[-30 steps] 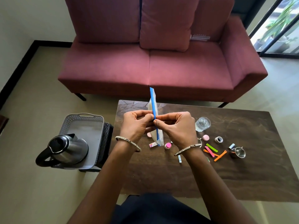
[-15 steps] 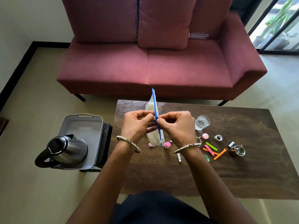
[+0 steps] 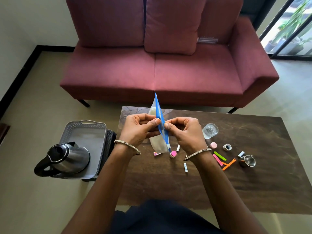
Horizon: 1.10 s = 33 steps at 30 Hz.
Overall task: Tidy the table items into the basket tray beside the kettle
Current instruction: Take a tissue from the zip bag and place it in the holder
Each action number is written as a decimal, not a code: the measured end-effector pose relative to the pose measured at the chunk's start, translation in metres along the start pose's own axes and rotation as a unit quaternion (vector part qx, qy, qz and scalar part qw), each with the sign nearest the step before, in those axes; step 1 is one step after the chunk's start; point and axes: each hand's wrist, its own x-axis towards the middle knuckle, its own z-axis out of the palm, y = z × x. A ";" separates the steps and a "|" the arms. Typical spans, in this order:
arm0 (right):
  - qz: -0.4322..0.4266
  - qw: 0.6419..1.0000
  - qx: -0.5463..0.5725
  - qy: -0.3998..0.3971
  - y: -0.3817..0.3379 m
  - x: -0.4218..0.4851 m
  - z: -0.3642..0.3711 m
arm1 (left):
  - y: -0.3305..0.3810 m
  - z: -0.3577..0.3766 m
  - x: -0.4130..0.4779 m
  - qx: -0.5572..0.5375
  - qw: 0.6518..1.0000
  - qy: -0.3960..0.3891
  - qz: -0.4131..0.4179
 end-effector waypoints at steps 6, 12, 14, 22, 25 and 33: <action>-0.082 0.971 -0.159 0.159 0.008 0.000 0.004 | -0.003 0.006 0.002 0.292 0.929 0.199 0.111; -0.205 0.928 -0.256 0.179 0.012 -0.002 0.013 | 0.003 0.021 -0.011 0.427 0.844 0.240 0.218; -0.200 0.929 -0.283 0.128 0.014 0.003 0.015 | 0.000 0.028 -0.014 0.430 0.846 0.218 0.230; -0.144 0.967 -0.210 0.027 0.009 0.018 -0.004 | -0.015 0.012 -0.009 0.249 0.933 0.128 0.227; -0.106 0.987 -0.124 0.004 0.011 0.019 -0.018 | -0.022 -0.021 0.016 0.106 0.964 0.216 0.113; -0.056 0.988 0.122 -0.077 0.021 0.020 -0.038 | -0.049 -0.051 0.040 -0.169 0.960 -0.135 -0.178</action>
